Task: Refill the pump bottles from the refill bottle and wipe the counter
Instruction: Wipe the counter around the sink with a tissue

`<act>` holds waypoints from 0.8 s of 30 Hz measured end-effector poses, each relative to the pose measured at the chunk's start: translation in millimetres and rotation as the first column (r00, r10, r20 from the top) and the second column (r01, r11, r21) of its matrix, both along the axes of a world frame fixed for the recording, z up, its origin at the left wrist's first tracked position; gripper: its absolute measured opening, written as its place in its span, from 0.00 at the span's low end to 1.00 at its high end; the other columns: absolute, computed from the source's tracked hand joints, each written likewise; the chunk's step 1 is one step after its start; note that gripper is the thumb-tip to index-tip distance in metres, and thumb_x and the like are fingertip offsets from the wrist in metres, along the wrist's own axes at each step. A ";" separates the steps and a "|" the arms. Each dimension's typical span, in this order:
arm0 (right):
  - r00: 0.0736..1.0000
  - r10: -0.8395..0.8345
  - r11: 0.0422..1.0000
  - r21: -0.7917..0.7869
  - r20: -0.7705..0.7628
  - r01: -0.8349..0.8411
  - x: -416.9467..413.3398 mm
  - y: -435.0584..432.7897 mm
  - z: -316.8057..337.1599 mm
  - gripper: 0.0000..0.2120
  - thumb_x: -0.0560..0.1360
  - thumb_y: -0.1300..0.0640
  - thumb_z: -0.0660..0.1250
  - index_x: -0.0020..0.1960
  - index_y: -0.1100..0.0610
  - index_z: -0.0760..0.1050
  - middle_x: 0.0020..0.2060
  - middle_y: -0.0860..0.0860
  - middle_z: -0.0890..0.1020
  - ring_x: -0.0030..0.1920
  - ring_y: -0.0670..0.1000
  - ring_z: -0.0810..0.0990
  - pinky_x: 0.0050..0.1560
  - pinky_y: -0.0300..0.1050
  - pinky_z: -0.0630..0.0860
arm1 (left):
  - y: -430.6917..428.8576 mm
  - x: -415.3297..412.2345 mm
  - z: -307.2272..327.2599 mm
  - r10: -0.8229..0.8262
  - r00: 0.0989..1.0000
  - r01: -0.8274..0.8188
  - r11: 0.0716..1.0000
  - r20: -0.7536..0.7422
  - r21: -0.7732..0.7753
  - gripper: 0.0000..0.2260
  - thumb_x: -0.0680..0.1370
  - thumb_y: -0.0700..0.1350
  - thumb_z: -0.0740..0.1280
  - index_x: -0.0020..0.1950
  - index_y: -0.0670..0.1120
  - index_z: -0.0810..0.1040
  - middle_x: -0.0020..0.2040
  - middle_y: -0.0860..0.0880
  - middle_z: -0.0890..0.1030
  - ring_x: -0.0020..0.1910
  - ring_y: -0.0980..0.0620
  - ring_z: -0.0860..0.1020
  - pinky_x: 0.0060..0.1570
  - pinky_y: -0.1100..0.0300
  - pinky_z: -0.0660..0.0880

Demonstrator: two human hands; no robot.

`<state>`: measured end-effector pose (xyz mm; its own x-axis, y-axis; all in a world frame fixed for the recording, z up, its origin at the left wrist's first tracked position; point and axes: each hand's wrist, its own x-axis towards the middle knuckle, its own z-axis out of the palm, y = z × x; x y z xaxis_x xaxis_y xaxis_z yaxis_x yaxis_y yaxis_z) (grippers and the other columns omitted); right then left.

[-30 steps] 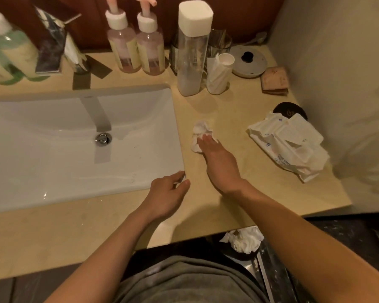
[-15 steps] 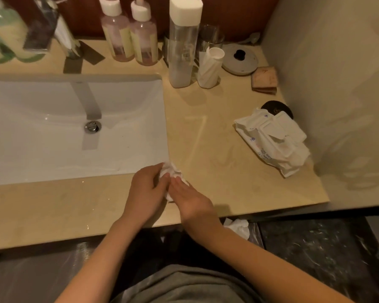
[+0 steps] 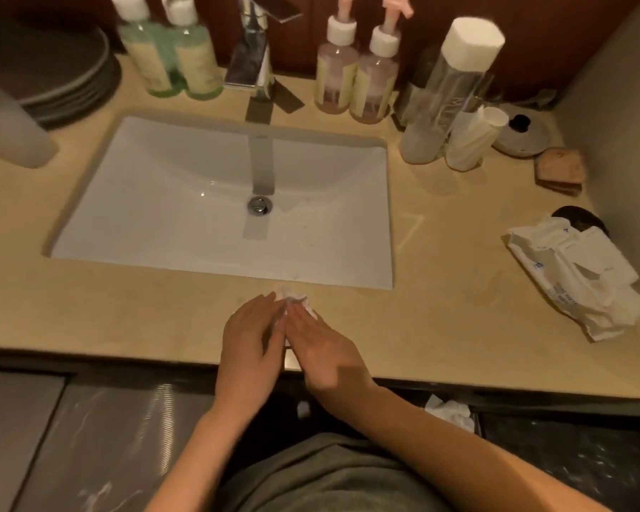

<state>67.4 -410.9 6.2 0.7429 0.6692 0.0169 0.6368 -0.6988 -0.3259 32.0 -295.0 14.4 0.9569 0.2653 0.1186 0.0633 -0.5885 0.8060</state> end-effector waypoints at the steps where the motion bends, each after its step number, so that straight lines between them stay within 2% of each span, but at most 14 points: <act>1: 1.000 0.011 1.000 0.007 -0.002 -0.011 -1.4 14.3 0.3 0.25 0.67 0.60 0.50 0.55 0.63 0.80 0.54 0.56 0.82 0.56 0.52 0.81 0.58 0.41 0.72 | 14.1 -5.2 -3.1 0.020 1.000 -0.020 1.000 -0.023 0.011 0.13 0.77 0.43 0.61 0.61 0.50 0.76 0.59 0.60 0.72 0.63 0.62 0.69 0.64 0.65 0.61; 3: 0.999 0.040 0.998 0.042 -0.011 -0.039 -4.6 36.9 1.5 0.21 0.68 0.60 0.55 0.55 0.62 0.80 0.55 0.56 0.82 0.56 0.51 0.81 0.58 0.41 0.72 | 38.5 -12.3 -6.3 0.057 0.996 -0.054 0.998 -0.072 0.033 0.15 0.77 0.45 0.60 0.61 0.47 0.78 0.60 0.58 0.73 0.66 0.52 0.69 0.65 0.59 0.61; 4: 0.998 0.062 0.996 0.062 0.003 -0.063 -5.4 49.3 -1.1 0.18 0.68 0.61 0.61 0.56 0.62 0.80 0.55 0.56 0.82 0.56 0.51 0.80 0.58 0.41 0.73 | 51.9 -15.4 -7.1 0.069 0.994 -0.066 0.997 -0.081 0.048 0.15 0.77 0.45 0.60 0.61 0.47 0.78 0.61 0.57 0.74 0.67 0.49 0.69 0.66 0.56 0.61; 6: 0.996 0.093 0.994 0.052 0.001 -0.093 -5.8 62.7 -5.9 0.21 0.66 0.61 0.71 0.58 0.63 0.79 0.57 0.57 0.81 0.58 0.52 0.79 0.59 0.43 0.74 | 66.1 -16.8 -5.3 0.065 0.993 -0.058 0.996 -0.101 0.069 0.16 0.77 0.45 0.59 0.62 0.48 0.78 0.63 0.53 0.75 0.69 0.47 0.66 0.68 0.50 0.60; 8: 0.992 0.128 0.990 0.067 -0.005 -0.128 -10.1 92.2 -5.6 0.19 0.71 0.59 0.63 0.60 0.64 0.77 0.59 0.57 0.79 0.60 0.52 0.78 0.61 0.44 0.73 | 91.4 -23.3 -3.5 0.073 0.989 -0.063 0.995 -0.125 0.081 0.17 0.77 0.44 0.57 0.63 0.48 0.77 0.66 0.50 0.75 0.71 0.48 0.63 0.71 0.47 0.57; 9: 0.992 0.119 0.991 0.057 -0.027 -0.118 -12.3 103.1 -4.8 0.21 0.72 0.58 0.57 0.60 0.64 0.77 0.59 0.57 0.79 0.61 0.52 0.78 0.61 0.44 0.72 | 99.9 -25.5 -3.5 0.078 0.990 -0.067 0.993 -0.120 0.092 0.17 0.77 0.45 0.56 0.63 0.48 0.77 0.66 0.49 0.74 0.71 0.49 0.62 0.71 0.49 0.55; 11: 0.987 0.133 0.991 0.045 -0.085 -0.130 -13.8 126.7 -0.5 0.23 0.72 0.57 0.52 0.59 0.65 0.77 0.59 0.58 0.79 0.60 0.53 0.78 0.62 0.44 0.70 | 117.7 -31.0 -3.5 0.094 0.990 -0.081 0.990 -0.107 0.117 0.19 0.78 0.47 0.53 0.64 0.47 0.76 0.67 0.50 0.73 0.71 0.52 0.61 0.72 0.53 0.52; 13: 0.975 0.183 0.983 0.035 -0.129 -0.180 -14.5 145.7 4.9 0.23 0.74 0.60 0.53 0.66 0.67 0.71 0.66 0.61 0.73 0.67 0.56 0.72 0.69 0.44 0.58 | 133.1 -38.0 -2.9 0.110 0.989 -0.097 0.986 -0.098 0.133 0.21 0.78 0.48 0.51 0.66 0.47 0.75 0.68 0.51 0.71 0.72 0.53 0.61 0.72 0.58 0.51; 15: 0.941 0.273 0.962 0.056 -0.202 -0.267 -12.8 157.9 3.6 0.25 0.78 0.61 0.57 0.73 0.66 0.58 0.74 0.60 0.59 0.75 0.55 0.55 0.72 0.39 0.41 | 143.5 -44.8 -1.1 0.135 0.988 -0.123 0.982 -0.074 0.147 0.21 0.78 0.46 0.51 0.66 0.45 0.74 0.69 0.49 0.71 0.71 0.56 0.61 0.72 0.60 0.51; 16: 0.922 0.305 0.952 0.092 -0.239 -0.291 -12.0 162.5 4.9 0.26 0.79 0.60 0.59 0.74 0.64 0.56 0.75 0.59 0.56 0.76 0.54 0.52 0.72 0.38 0.40 | 146.7 -47.4 0.4 0.146 0.987 -0.136 0.980 -0.066 0.142 0.20 0.78 0.44 0.52 0.67 0.45 0.73 0.69 0.49 0.71 0.71 0.58 0.61 0.72 0.62 0.51; 18: 0.899 0.305 0.950 0.167 -0.314 -0.264 -7.8 168.2 9.8 0.25 0.79 0.59 0.60 0.74 0.61 0.58 0.75 0.56 0.59 0.75 0.53 0.54 0.74 0.42 0.50 | 150.1 -50.6 4.6 0.148 0.987 -0.140 0.983 -0.062 0.119 0.20 0.78 0.41 0.54 0.70 0.46 0.70 0.71 0.50 0.68 0.71 0.63 0.59 0.72 0.65 0.50; 20: 0.881 0.273 0.953 0.233 -0.386 -0.194 -0.5 168.7 13.4 0.22 0.78 0.61 0.56 0.72 0.56 0.62 0.72 0.55 0.66 0.71 0.55 0.64 0.69 0.49 0.64 | 148.7 -51.5 8.8 0.117 0.989 -0.109 0.990 -0.091 0.088 0.23 0.78 0.43 0.55 0.74 0.50 0.63 0.74 0.55 0.63 0.72 0.66 0.56 0.72 0.68 0.49; 22: 0.878 0.234 0.940 0.327 -0.417 -0.095 8.8 161.7 19.5 0.23 0.76 0.64 0.55 0.69 0.52 0.68 0.66 0.52 0.74 0.67 0.54 0.71 0.68 0.50 0.66 | 143.8 -51.5 9.8 0.083 0.987 -0.077 0.996 -0.139 0.052 0.26 0.79 0.44 0.55 0.76 0.53 0.53 0.76 0.58 0.56 0.73 0.66 0.53 0.72 0.66 0.51; 24: 0.879 0.138 0.903 0.422 -0.456 0.077 19.9 146.4 28.1 0.20 0.76 0.66 0.56 0.65 0.53 0.74 0.59 0.48 0.80 0.61 0.45 0.76 0.66 0.41 0.67 | 140.0 -49.6 3.8 0.050 0.977 -0.034 0.996 -0.207 0.083 0.27 0.79 0.46 0.54 0.77 0.51 0.48 0.76 0.57 0.52 0.74 0.63 0.50 0.73 0.62 0.50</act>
<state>87.3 -264.5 34.3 0.7125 0.7003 -0.0429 0.3529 -0.4106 -0.8408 -17.6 -155.0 18.1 0.9509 0.3035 -0.0606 0.2513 -0.6431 0.7234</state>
